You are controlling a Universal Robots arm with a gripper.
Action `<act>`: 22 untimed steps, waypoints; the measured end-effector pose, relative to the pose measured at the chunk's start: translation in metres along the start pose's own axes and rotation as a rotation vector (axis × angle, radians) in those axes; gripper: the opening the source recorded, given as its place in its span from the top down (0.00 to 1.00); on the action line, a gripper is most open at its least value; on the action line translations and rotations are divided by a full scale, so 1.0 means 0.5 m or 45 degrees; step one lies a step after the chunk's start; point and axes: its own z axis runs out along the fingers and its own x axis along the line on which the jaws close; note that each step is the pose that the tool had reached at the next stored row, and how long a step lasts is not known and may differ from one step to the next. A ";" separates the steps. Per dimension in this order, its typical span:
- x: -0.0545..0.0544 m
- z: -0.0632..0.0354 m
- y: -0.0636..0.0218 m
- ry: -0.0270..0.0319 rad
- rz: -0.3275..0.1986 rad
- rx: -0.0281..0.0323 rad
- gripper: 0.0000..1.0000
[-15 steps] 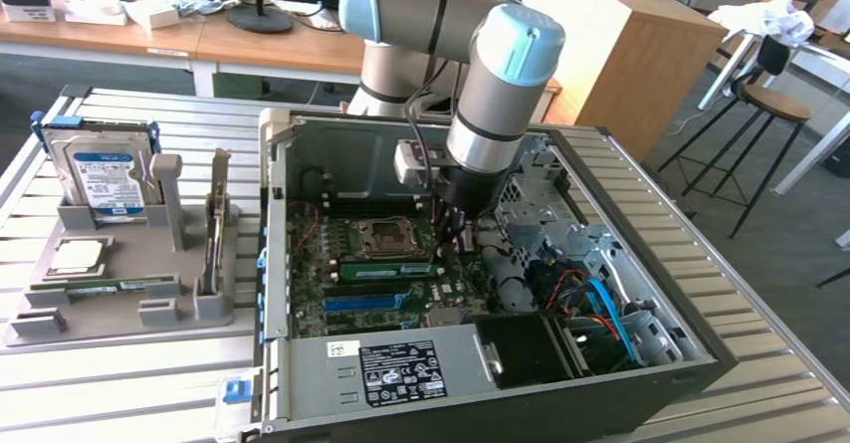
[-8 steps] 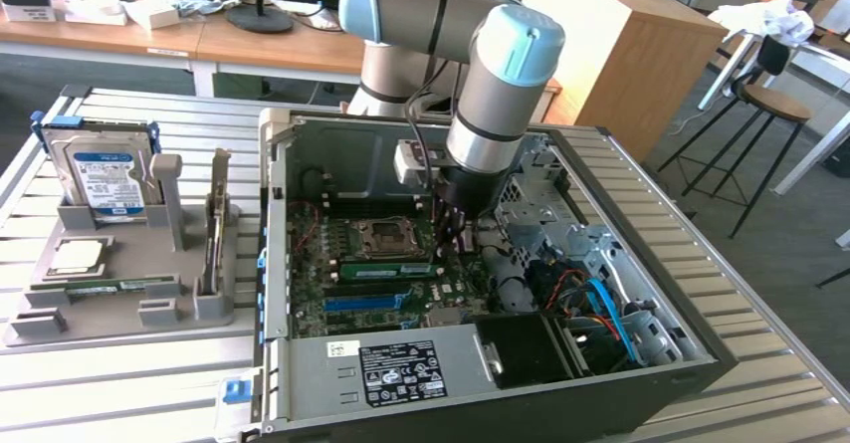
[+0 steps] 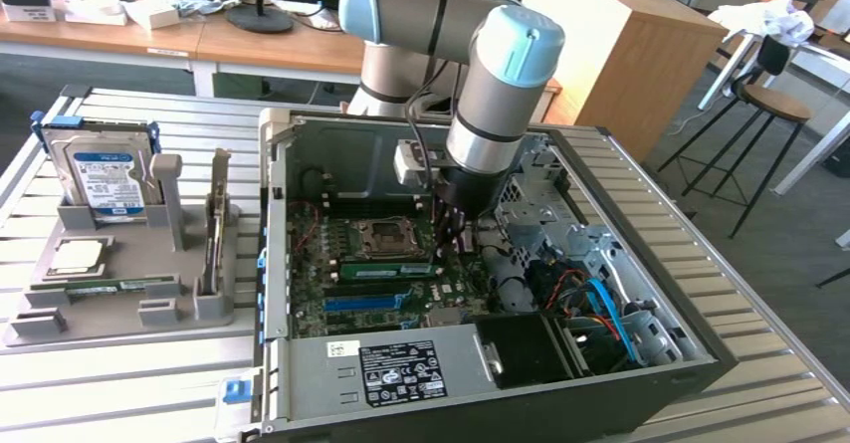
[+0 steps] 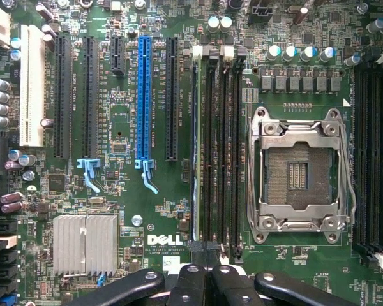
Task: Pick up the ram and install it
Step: 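Press down the ram until it locks into place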
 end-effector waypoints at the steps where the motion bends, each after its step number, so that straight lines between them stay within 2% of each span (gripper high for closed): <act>1: 0.000 0.000 0.000 -0.0001 0.000 0.0000 0.90; 5: 0.000 -0.003 -0.001 -0.0019 0.000 0.0005 0.90; 12: 0.000 -0.024 -0.001 -0.0001 0.000 0.0000 0.90; 22: 0.000 -0.041 -0.001 -0.0001 0.000 0.0000 0.90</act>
